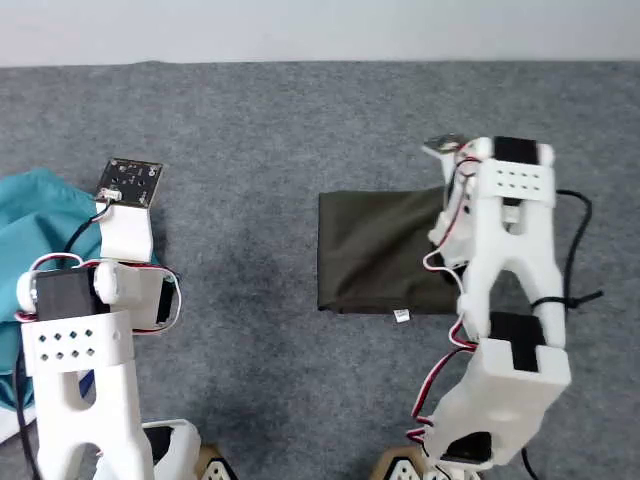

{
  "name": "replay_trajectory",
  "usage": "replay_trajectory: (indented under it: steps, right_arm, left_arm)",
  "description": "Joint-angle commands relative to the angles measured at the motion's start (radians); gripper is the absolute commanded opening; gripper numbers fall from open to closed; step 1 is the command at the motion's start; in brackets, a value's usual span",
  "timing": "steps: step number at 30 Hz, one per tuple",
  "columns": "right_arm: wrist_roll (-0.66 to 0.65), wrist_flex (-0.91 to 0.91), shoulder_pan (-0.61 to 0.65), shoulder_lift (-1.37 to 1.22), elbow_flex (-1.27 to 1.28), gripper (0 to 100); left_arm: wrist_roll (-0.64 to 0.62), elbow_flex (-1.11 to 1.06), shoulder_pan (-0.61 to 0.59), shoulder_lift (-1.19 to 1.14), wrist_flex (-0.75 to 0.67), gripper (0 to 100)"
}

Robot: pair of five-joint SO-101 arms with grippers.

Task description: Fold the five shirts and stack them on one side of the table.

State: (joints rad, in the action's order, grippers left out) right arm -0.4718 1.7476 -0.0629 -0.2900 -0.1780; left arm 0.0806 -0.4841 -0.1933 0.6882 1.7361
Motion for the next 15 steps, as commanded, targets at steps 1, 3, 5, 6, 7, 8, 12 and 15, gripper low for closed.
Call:
replay_trajectory:
  steps: [1, 3, 5, 6, 7, 8, 12, 15]
  right_arm:
    - [0.006, -0.022, -0.022, -0.056, -0.005, 0.9]
    - [0.002, -0.061, -0.073, -0.13, -0.005, 0.9]
    - [-0.031, -0.091, -0.131, -0.193, -0.005, 0.9]
    - [-0.054, -0.099, -0.157, -0.217, -0.006, 0.9]
    - [-0.071, -0.101, -0.182, -0.242, -0.009, 0.9]
    - [-0.086, -0.102, -0.205, -0.254, -0.011, 0.9]
    - [-0.103, -0.088, -0.248, -0.217, -0.012, 0.9]
    - [-0.103, -0.045, -0.231, -0.117, -0.012, 0.9]
  left_arm:
    - [0.008, 0.002, -0.002, 0.021, 0.009, 0]
    - [0.008, 0.002, -0.002, 0.021, 0.009, 0]
    - [0.008, 0.002, -0.002, 0.021, 0.009, 0]
    - [0.008, 0.002, -0.002, 0.021, 0.009, 0]
    - [0.008, 0.002, -0.002, 0.021, 0.009, 0]
    - [0.008, 0.002, -0.002, 0.021, 0.009, 0]
    - [0.008, 0.002, 0.0, 0.021, 0.009, 0]
    - [0.008, 0.002, 0.0, 0.021, 0.009, 0]
